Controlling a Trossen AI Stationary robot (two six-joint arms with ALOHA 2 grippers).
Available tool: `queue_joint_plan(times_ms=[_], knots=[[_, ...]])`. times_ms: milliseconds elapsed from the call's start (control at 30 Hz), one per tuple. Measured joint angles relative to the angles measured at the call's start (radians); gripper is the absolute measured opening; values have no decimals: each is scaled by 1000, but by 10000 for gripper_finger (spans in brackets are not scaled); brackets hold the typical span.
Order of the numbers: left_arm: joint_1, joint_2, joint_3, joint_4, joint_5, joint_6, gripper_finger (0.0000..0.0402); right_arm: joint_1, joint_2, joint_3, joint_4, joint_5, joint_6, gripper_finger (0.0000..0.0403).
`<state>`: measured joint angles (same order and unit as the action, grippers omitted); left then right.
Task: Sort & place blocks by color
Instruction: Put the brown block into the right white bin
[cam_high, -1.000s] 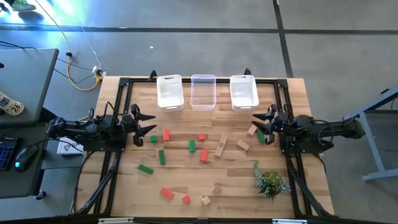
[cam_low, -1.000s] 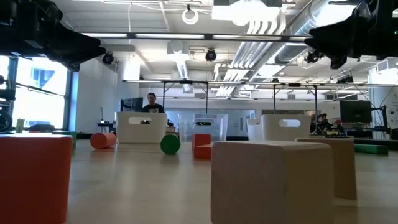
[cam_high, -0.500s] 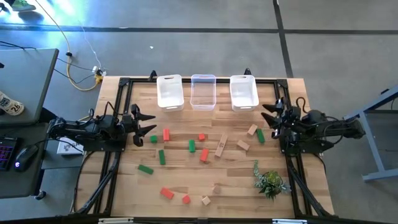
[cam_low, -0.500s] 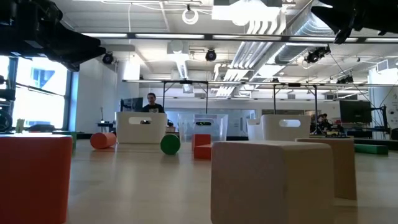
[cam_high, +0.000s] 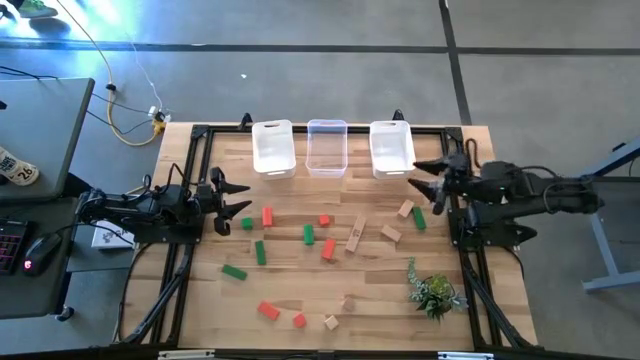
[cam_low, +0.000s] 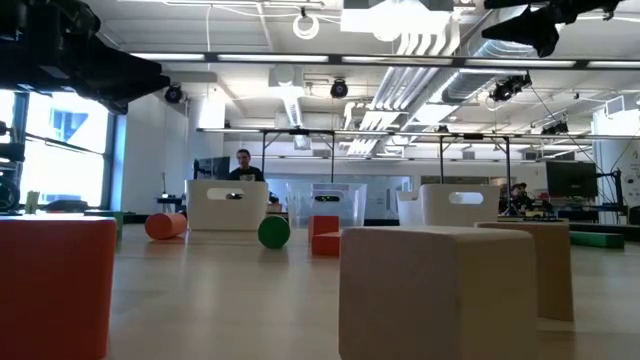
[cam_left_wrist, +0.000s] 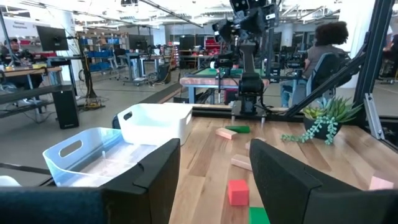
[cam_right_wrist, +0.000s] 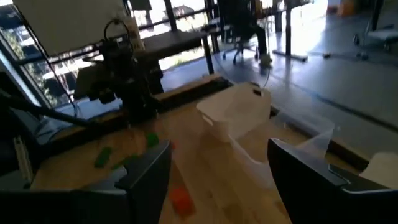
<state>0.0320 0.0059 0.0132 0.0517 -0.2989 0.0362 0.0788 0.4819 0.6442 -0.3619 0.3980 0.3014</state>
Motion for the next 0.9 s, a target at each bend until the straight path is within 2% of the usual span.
queue_joint_plan(times_ms=[200,333,800,900], knots=[[0,0,0,0,0,-6,184,0,225,148,-299,-131,183,254],[0,0,0,0,0,-6,184,1,354,192,-418,-176,258,254],[0,0,0,0,0,-10,184,1,727,192,-481,-303,383,254],[0,0,0,0,0,-67,184,1,792,192,-480,-323,396,254]])
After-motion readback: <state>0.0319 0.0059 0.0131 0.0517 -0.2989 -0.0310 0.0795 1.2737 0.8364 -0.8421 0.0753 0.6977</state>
